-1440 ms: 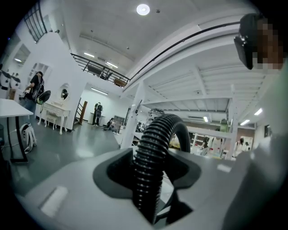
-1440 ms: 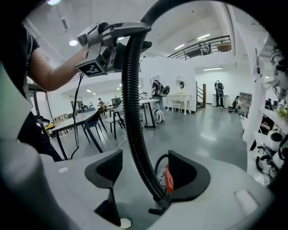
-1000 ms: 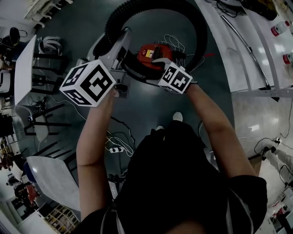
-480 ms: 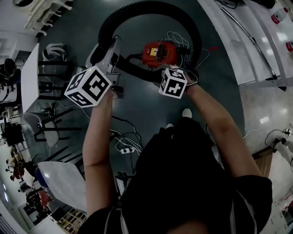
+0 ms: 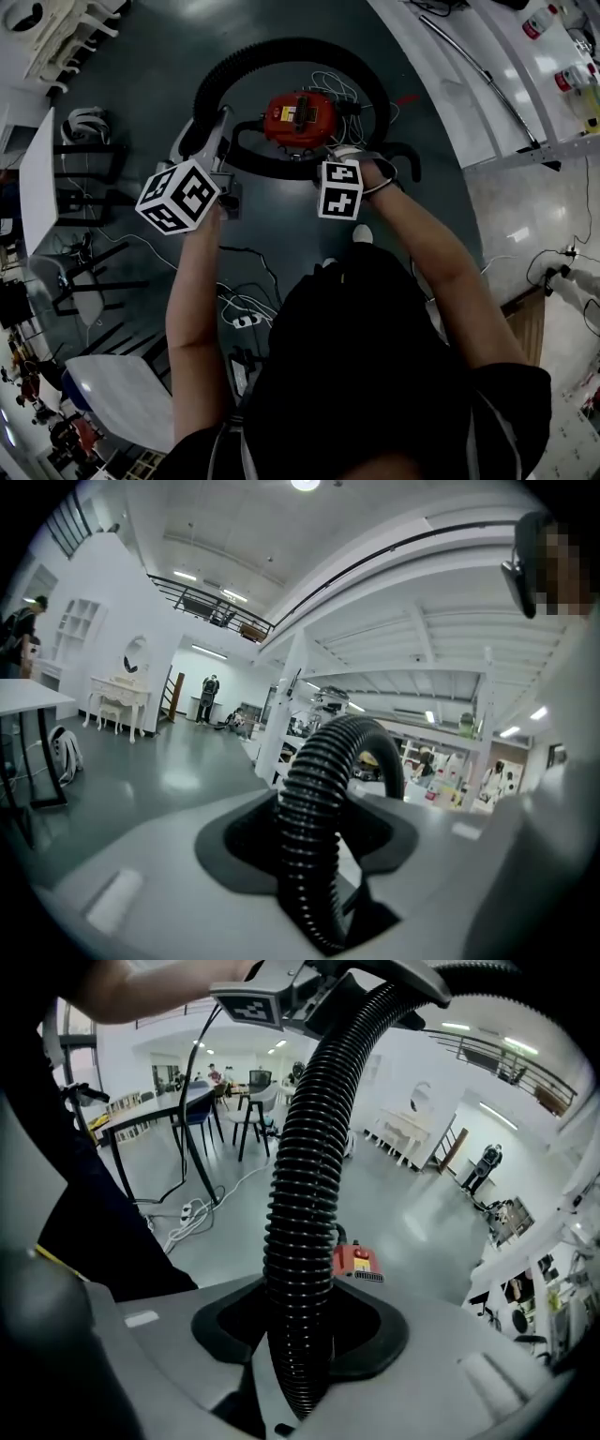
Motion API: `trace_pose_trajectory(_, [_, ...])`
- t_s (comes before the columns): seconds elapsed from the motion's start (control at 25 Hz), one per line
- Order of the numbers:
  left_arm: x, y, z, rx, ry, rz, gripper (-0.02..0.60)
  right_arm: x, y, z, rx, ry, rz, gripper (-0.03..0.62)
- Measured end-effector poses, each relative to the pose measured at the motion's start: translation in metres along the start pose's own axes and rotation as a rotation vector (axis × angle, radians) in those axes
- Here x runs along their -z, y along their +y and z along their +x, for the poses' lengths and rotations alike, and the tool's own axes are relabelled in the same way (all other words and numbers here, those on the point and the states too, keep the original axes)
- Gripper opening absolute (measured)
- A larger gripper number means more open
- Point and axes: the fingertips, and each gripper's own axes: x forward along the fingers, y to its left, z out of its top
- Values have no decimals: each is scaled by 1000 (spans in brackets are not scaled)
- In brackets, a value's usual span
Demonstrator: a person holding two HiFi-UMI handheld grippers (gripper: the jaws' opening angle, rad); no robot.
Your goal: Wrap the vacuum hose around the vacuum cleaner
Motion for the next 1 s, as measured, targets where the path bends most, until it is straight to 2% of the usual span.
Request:
trace_pose_trajectory(0.52, [49, -3, -25, 71, -45, -140, 192, 55, -13, -42, 142, 277, -258, 161])
trace_pose_trajectory(0.72, [70, -9, -30, 85, -14, -176, 195, 74, -14, -57, 157, 359, -356, 161])
trace_pose_trajectory(0.88, [84, -17, -30, 105, 35, -152, 198, 86, -21, -64, 160, 441, -464, 161])
trace_pose_trajectory(1.0, [88, -25, -27, 117, 77, -81, 210, 94, -29, -69, 167, 499, -541, 161])
